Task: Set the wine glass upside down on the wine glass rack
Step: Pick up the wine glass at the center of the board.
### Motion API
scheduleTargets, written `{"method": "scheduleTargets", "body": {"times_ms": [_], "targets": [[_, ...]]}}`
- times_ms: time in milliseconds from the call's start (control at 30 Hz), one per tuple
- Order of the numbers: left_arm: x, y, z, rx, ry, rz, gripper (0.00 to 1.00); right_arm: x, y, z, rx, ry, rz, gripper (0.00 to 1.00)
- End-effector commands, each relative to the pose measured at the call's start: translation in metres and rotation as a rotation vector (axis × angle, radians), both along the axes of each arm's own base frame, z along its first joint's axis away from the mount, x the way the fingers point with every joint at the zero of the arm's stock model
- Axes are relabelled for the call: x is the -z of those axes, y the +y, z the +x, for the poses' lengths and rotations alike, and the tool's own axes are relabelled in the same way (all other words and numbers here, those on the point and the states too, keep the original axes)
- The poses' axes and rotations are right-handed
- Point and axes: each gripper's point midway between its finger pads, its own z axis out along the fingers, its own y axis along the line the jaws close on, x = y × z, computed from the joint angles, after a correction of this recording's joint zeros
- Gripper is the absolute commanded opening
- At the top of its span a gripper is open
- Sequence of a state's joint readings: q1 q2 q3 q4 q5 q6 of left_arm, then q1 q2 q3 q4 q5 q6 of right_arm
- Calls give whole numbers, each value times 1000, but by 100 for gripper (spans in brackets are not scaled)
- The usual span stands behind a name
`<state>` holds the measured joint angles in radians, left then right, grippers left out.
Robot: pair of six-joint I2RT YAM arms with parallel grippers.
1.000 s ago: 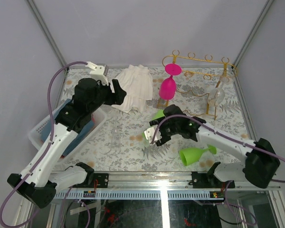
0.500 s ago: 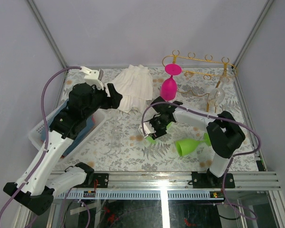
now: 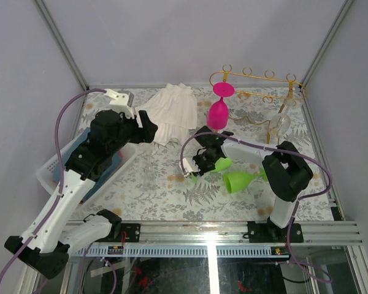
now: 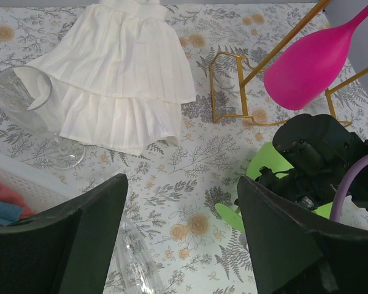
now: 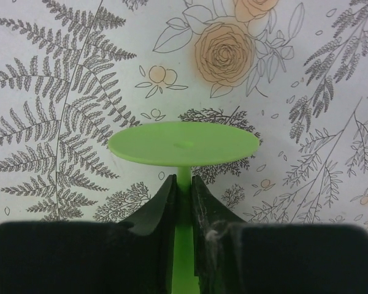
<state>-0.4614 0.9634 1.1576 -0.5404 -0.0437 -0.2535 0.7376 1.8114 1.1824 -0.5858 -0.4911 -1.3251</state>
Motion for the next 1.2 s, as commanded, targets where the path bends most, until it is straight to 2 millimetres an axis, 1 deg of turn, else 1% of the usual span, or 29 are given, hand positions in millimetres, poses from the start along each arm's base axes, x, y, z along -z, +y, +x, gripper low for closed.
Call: {"method": "scheduleTargets", "body": {"times_ms": [0, 33, 100, 133, 233, 333, 400, 433, 500, 533, 600, 700, 800, 900, 1033, 1167], "targets": [[-11, 3, 1, -13, -43, -28, 72, -40, 16, 7, 77, -40, 136, 0], [-12, 2, 1, -13, -48, -32, 72, -49, 19, 8, 98, -51, 173, 0], [-15, 2, 1, -9, -61, -42, 72, -79, 27, 12, 157, -94, 276, 0], [-16, 1, 0, -1, -69, -49, 72, -89, 28, 12, 188, -103, 317, 0], [-21, -6, -2, 35, -84, -69, 72, -125, 32, 6, 290, -85, 450, 0], [-26, -15, -9, 90, -99, -107, 73, -159, 33, 1, 400, -79, 632, 0], [-31, -20, -16, 124, -111, -147, 74, -182, 30, 3, 509, -76, 776, 0], [-35, -24, -19, 143, -121, -176, 74, -202, 29, 6, 551, -90, 883, 0], [-44, -32, -28, 190, -135, -248, 74, -221, 20, 6, 647, -76, 1020, 0], [-47, -36, -32, 207, -140, -287, 75, -234, 16, 6, 683, -67, 1095, 0], [-55, -43, -40, 235, -142, -380, 77, -258, 8, 1, 719, -35, 1246, 0], [-65, -54, -49, 286, -136, -521, 79, -288, -1, -12, 682, -7, 1446, 0], [-74, -62, -54, 316, -102, -644, 80, -307, -1, -21, 604, -14, 1544, 0], [-81, -68, -54, 335, -89, -718, 81, -325, 3, -26, 522, -28, 1621, 0], [-91, -70, -50, 336, -115, -761, 81, -349, 12, -28, 414, -32, 1720, 0], [-97, -79, -51, 359, -128, -806, 80, -361, 25, -27, 338, -48, 1778, 0]]}}
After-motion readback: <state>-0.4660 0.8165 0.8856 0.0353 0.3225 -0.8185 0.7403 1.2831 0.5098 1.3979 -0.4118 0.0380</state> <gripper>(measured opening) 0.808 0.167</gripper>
